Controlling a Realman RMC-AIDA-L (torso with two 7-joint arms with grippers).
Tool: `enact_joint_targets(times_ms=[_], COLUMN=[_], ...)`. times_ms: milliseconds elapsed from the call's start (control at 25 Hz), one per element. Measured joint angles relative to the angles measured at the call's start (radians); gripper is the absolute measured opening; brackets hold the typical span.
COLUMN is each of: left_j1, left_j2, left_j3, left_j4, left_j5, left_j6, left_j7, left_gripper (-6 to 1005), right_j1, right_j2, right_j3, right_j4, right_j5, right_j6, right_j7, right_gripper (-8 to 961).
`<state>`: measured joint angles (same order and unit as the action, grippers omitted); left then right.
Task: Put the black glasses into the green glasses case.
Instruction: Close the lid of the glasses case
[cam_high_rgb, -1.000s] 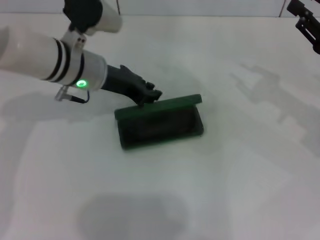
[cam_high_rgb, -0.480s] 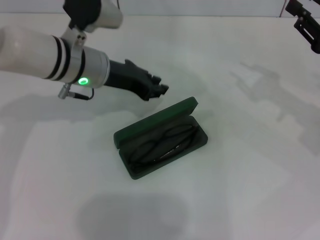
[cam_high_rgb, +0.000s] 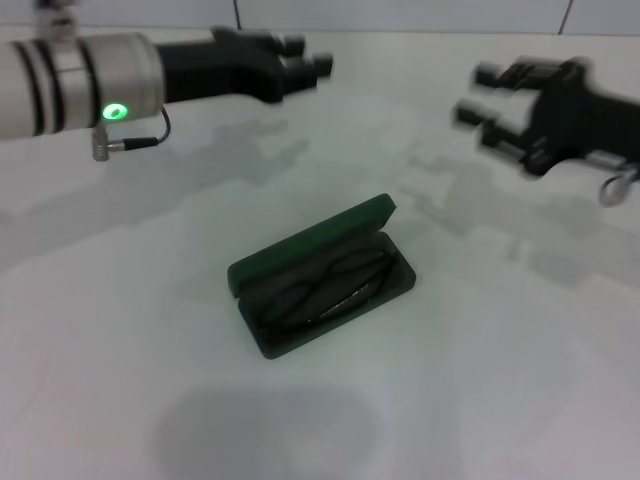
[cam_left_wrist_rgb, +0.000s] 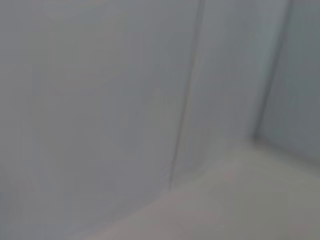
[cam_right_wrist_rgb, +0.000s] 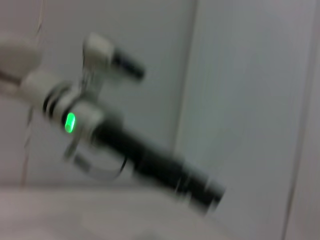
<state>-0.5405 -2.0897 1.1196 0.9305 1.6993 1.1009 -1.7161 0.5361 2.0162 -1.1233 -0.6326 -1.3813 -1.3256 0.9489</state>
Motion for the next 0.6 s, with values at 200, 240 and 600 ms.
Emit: enact_joint_targets(times_ms=[200, 240, 600], left_j1=[0.06, 0.064, 0.055], left_j2=[0.0, 0.001, 0.0], left_j3=[0.005, 0.005, -0.003], left_j4=[-0.053, -0.069, -0.132], left_j5=[-0.261, -0.29, -0.327], left_j6=[0.008, 0.009, 0.011], left_j7=[0.184, 0.199, 0.26], left_gripper=[458, 490, 823], right_j1=[0.046, 0.043, 0.063], right_j2=[0.003, 0.005, 0.008], right_j3=[-0.136, -0.155, -0.343], right_j4=[-0.063, -0.083, -0.181], right_j5=[-0.152, -0.169, -0.258], right_j6=[0.092, 0.092, 0.226], right_j7=[0.123, 0.129, 0.158], right_gripper=[374, 374, 671])
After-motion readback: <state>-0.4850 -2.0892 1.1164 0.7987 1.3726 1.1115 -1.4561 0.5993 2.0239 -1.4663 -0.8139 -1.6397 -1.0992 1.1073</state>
